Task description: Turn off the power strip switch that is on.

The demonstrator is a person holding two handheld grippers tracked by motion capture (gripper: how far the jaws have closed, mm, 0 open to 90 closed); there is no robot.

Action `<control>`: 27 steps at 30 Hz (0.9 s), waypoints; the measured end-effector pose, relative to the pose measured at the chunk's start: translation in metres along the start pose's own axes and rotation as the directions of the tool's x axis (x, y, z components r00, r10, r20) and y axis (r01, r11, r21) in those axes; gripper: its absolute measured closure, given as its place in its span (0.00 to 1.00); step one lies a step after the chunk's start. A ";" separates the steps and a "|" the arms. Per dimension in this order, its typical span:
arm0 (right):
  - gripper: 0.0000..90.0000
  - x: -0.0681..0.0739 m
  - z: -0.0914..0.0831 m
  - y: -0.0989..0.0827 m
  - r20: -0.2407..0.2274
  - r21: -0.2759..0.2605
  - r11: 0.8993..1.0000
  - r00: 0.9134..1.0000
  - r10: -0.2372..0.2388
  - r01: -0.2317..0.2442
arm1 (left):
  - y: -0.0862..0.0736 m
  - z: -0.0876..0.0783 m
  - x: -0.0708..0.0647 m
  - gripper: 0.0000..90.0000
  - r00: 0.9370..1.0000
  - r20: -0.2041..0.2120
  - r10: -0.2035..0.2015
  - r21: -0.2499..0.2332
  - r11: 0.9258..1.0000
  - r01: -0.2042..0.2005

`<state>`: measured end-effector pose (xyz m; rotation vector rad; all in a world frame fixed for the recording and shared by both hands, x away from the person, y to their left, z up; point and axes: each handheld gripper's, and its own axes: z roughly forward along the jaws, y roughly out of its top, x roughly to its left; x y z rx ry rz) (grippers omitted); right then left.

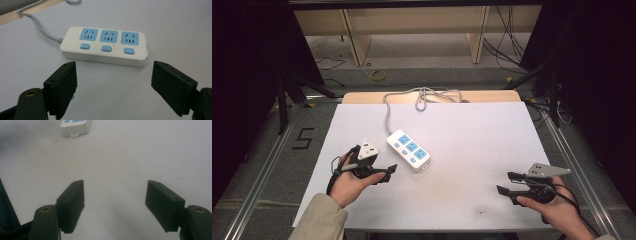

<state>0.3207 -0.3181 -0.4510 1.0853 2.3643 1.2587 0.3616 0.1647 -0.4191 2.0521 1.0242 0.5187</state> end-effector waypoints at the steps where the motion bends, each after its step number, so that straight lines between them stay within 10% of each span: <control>1: 0.36 0.000 0.000 0.000 0.000 -0.002 1.000 1.000 -0.004 0.004 | -0.001 0.000 0.000 0.23 1.000 0.000 0.001 -0.001 1.000 -0.001; 27: 0.35 -0.001 0.001 0.001 -0.001 -0.005 1.000 1.000 -0.007 0.007 | -0.014 -0.013 0.005 0.20 1.000 -0.015 -0.001 -0.019 1.000 0.001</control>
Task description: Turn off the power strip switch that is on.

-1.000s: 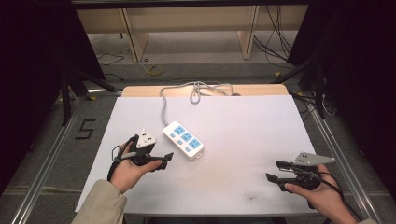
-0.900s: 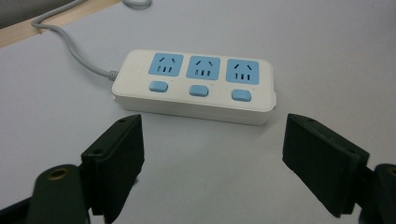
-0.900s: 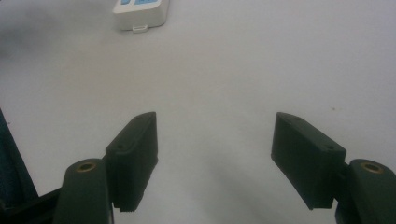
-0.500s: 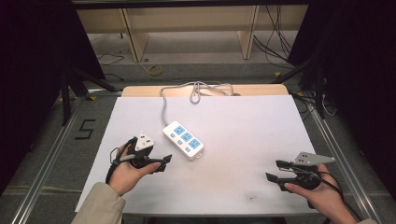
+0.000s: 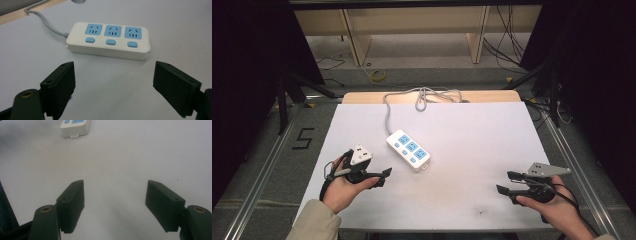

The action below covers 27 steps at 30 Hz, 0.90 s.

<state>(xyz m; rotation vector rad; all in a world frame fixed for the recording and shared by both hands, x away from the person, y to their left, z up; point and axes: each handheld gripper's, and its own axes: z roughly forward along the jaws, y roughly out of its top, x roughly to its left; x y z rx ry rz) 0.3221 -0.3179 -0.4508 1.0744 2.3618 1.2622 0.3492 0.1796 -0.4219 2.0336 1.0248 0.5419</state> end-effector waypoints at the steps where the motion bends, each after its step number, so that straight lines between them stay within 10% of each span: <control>1: 0.35 0.000 0.000 0.000 0.000 0.002 1.000 1.000 0.000 0.000 | -0.001 -0.001 0.000 0.19 1.000 0.000 0.002 0.003 1.000 -0.002; 27: 0.35 0.000 0.002 0.000 -0.013 0.007 1.000 1.000 -0.007 0.007 | -0.053 -0.012 0.009 0.18 0.998 -0.057 -0.028 -0.021 0.999 0.026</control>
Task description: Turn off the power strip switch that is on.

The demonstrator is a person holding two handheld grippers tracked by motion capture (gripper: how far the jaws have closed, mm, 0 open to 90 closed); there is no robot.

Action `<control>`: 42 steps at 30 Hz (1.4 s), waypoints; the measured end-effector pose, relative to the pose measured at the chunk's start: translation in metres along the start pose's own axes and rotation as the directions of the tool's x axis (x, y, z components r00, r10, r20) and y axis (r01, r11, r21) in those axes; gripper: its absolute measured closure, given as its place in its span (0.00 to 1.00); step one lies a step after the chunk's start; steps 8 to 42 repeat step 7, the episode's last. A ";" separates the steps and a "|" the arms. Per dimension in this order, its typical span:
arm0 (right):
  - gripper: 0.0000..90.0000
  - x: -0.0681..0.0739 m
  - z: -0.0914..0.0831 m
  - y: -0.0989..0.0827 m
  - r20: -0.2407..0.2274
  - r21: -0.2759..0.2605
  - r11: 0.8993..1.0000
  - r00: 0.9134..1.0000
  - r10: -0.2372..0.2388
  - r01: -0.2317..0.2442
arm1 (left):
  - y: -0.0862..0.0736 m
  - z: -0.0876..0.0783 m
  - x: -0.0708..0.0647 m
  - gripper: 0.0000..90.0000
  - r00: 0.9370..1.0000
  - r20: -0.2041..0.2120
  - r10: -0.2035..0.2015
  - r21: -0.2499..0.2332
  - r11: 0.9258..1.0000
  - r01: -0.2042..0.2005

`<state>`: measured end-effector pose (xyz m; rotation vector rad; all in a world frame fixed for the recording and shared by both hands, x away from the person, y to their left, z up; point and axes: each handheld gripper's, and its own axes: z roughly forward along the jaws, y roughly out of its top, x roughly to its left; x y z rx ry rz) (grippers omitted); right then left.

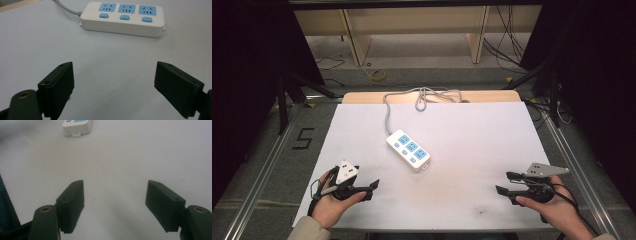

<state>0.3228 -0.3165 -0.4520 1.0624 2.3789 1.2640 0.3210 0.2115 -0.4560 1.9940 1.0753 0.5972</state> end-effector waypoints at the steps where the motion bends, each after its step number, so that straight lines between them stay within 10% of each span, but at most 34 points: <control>1: 0.35 0.000 0.000 0.000 0.000 -0.002 1.000 1.000 -0.002 0.002 | 0.000 0.000 -0.001 0.18 1.000 -0.004 0.003 0.000 1.000 -0.003; 42: 0.35 0.000 0.000 0.000 -0.001 -0.005 1.000 1.000 -0.003 0.003 | 0.003 0.004 -0.006 0.18 1.000 0.010 0.021 0.002 1.000 -0.021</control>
